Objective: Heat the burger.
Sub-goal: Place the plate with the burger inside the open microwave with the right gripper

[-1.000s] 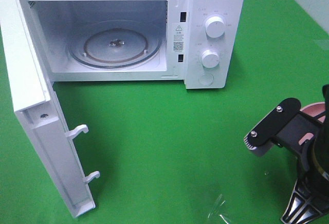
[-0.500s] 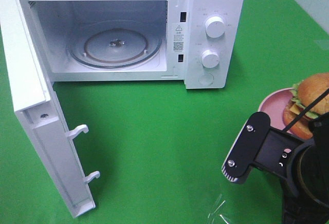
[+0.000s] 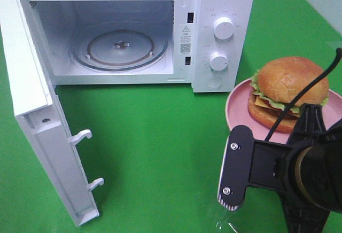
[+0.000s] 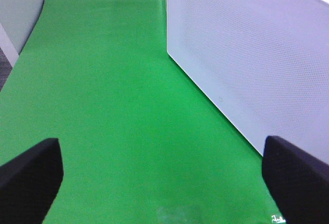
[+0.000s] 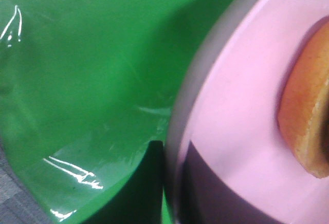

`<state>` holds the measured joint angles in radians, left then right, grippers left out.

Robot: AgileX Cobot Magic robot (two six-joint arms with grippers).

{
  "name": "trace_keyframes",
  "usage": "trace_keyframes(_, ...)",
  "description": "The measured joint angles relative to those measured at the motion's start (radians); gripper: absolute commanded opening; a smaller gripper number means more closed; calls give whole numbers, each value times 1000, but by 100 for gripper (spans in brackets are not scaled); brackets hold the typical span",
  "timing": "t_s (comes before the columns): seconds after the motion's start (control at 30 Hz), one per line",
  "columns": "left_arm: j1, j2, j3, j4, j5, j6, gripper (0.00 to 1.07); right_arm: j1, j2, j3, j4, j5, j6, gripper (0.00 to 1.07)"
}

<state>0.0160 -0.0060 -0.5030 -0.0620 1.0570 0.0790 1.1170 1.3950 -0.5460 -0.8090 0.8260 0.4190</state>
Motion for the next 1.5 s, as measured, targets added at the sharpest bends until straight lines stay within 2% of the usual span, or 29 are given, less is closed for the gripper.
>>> trace_keyframes(0.27, 0, 0, 0, 0, 0, 0, 98, 1, 0, 0, -96, -119, -155, 1)
trace_keyframes(0.87, 0, 0, 0, 0, 0, 0, 98, -3, 1, 0, -174, -348, -368, 1)
trace_keyframes(1.0, 0, 0, 0, 0, 0, 0, 98, -36, 2, 0, -176, -395, -419, 1)
trace_keyframes(1.07, 0, 0, 0, 0, 0, 0, 98, -97, 2, 1, -167, -452, -503, 1)
trace_keyframes(1.23, 0, 0, 0, 0, 0, 0, 98, -160, 2, 1, -126, -529, -620, 1)
trace_keyframes(1.4, 0, 0, 0, 0, 0, 0, 98, -230, 2, 1, -56, -598, -817, 1)
trace_keyframes(1.5, 0, 0, 0, 0, 0, 0, 98, -283, 2, 1, 51, -629, -1005, 0)
